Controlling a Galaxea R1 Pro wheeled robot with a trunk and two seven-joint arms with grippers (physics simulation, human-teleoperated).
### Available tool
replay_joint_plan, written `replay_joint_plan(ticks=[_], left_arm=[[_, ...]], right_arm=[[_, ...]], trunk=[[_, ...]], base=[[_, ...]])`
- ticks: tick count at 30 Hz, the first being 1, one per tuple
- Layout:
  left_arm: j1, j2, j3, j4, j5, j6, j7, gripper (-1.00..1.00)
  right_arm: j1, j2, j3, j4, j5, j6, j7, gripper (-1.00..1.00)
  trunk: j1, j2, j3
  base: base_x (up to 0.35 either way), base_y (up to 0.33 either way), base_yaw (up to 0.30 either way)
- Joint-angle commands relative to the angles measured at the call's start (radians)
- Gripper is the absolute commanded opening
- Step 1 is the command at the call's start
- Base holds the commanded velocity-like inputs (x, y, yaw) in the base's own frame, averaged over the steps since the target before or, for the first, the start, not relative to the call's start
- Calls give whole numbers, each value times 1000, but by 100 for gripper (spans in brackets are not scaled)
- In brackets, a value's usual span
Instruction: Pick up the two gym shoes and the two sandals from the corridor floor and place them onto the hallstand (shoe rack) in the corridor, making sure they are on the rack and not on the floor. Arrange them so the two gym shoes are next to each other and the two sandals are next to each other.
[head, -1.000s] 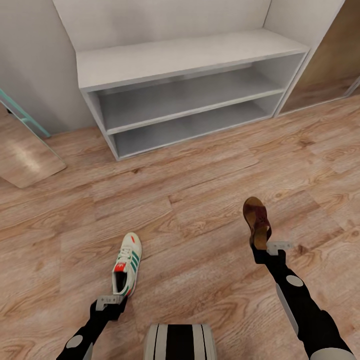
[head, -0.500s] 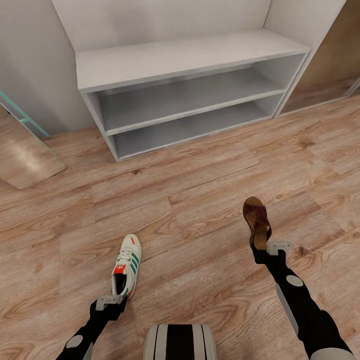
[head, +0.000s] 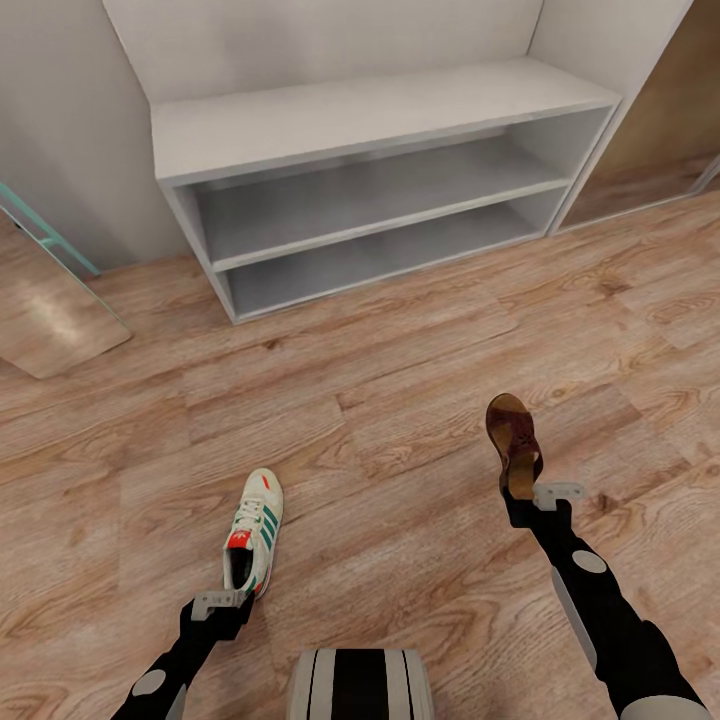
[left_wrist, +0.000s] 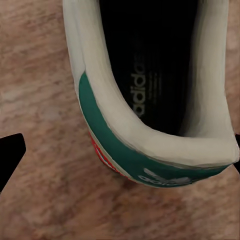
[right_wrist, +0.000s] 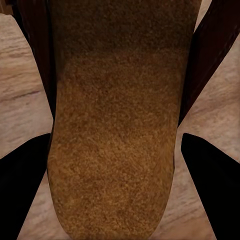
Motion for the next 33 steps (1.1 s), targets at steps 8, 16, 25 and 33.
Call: replay_joint_plan(ticks=[8, 16, 25, 33], left_arm=[[-1, -1, 9, 0, -7, -4, -7, 100], [-1, -1, 9, 0, -7, -4, -7, 100], [-1, -1, 11, 0, -7, -4, -7, -100], [-1, 0, 15, 0, -6, -4, -7, -100]], right_arm=[[0, 0, -2, -2, 4, 6, 5, -100], [0, 0, -2, -2, 4, 6, 5, -100], [0, 0, -2, -2, 4, 6, 5, -100], [0, 0, -2, -2, 4, 6, 5, -100]], trunk=[[0, 0, -1], [0, 0, -1], [0, 0, -1], [0, 0, -1]], base=[[96, 0, 0], [9, 0, 0], [0, 0, 0], [0, 0, 0]])
